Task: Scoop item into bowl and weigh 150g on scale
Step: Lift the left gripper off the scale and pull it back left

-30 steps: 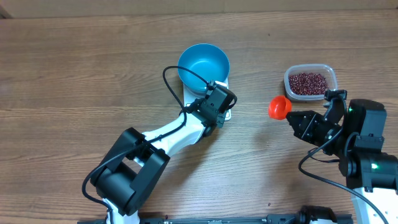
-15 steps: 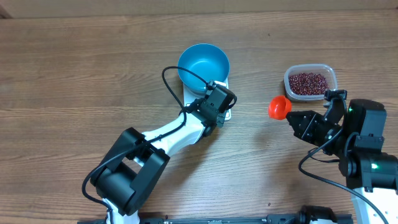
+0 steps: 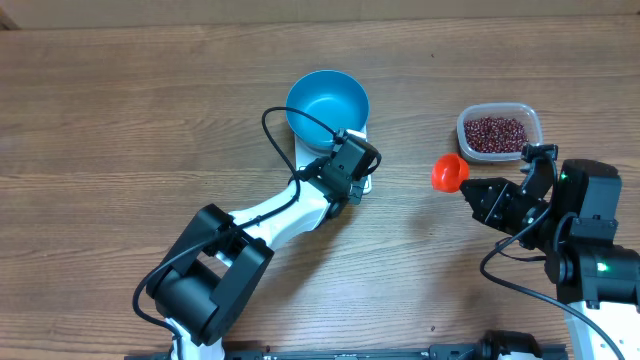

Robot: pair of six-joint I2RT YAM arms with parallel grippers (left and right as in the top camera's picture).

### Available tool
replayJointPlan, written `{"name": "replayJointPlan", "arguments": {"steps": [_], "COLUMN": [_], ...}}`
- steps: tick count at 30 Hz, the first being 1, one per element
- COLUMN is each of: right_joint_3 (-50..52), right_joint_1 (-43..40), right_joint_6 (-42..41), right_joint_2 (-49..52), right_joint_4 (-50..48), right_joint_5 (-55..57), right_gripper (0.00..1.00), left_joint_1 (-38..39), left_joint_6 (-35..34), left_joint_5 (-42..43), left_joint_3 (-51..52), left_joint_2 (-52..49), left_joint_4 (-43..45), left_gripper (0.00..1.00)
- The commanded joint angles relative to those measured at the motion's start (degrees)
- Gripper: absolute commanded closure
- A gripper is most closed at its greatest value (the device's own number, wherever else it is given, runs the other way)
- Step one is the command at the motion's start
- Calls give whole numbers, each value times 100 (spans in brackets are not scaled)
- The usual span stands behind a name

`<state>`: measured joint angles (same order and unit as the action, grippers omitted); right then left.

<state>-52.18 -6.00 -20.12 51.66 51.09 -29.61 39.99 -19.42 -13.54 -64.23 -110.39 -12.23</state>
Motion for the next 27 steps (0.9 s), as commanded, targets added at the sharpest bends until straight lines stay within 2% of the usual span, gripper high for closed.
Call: {"name": "replayJointPlan", "arguments": {"steps": [1,5,8,15,27], "right_joint_3": [-116,-116,-116,-116,-116], "right_joint_1": [-24,-24,-24,-24,-24], "right_joint_6": [72,74,74,68,66], "right_joint_2": [-28,-28,-28,-28,-26], "right_joint_4": [-17,-17,-31,-153,-212], "right_joint_5": [17,20,22,17,17], "right_gripper": [96,96,96,96,96], "left_joint_1": [-22,-22,9,168,103], "left_joint_6": [-140,-103,170,769,1088], "left_joint_5": [306,304,308,306,306], "left_joint_3": [48,0,-155,-813,-925], "left_joint_2": [-273,-216,42,1290,3010], "left_joint_4": [-116,-129,-354,-1539,-1888], "left_gripper": [96,96,96,96,96]}}
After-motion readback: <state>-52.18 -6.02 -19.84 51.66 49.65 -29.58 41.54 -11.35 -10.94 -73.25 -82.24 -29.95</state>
